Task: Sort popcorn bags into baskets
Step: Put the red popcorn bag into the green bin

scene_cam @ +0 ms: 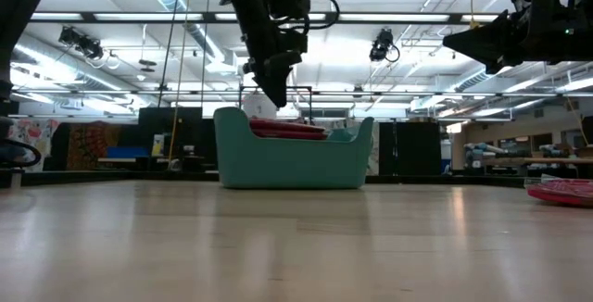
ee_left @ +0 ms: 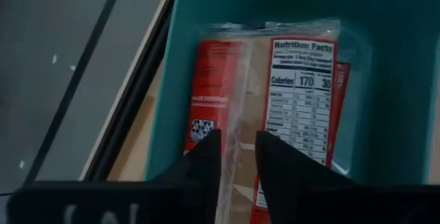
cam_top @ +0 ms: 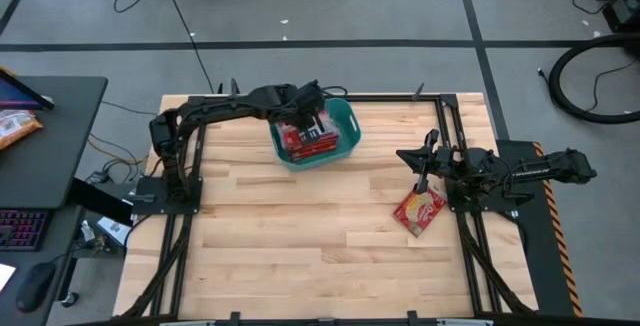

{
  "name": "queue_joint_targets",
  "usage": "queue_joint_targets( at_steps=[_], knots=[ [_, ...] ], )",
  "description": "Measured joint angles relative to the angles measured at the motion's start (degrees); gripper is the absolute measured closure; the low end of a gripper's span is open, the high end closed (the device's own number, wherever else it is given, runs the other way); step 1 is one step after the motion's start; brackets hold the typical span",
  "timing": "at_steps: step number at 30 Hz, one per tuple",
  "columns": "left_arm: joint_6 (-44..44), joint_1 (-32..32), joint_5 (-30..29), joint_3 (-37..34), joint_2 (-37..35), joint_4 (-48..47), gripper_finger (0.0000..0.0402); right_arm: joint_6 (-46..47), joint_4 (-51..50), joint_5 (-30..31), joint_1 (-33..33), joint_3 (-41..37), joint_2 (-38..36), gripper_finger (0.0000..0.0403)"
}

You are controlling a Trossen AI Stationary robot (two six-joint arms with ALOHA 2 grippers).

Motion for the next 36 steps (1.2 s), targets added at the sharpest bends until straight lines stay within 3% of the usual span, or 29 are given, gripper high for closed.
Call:
queue_joint_targets(
  at_steps=[13,17,30,36],
  knots=[
    [-0.42,-10.84,3.7,0.0,0.11,16.19,0.029,-0.02,-0.01,0.0,0.0,0.0,0.0,0.0383],
    [-5.75,-14.06,3.55,0.0,0.11,20.43,0.029,-0.01,0.0,0.0,-0.01,0.0,0.0,0.0383],
    [-21.07,-20.99,3.57,0.27,4.82,25.75,0.029,-0.01,-0.02,0.0,0.0,0.0,0.0,0.0383],
    [-21.05,-23.92,3.54,7.12,10.05,25.77,0.029,-0.02,-0.04,0.0,0.0,0.0,0.0,0.0383]
  ],
)
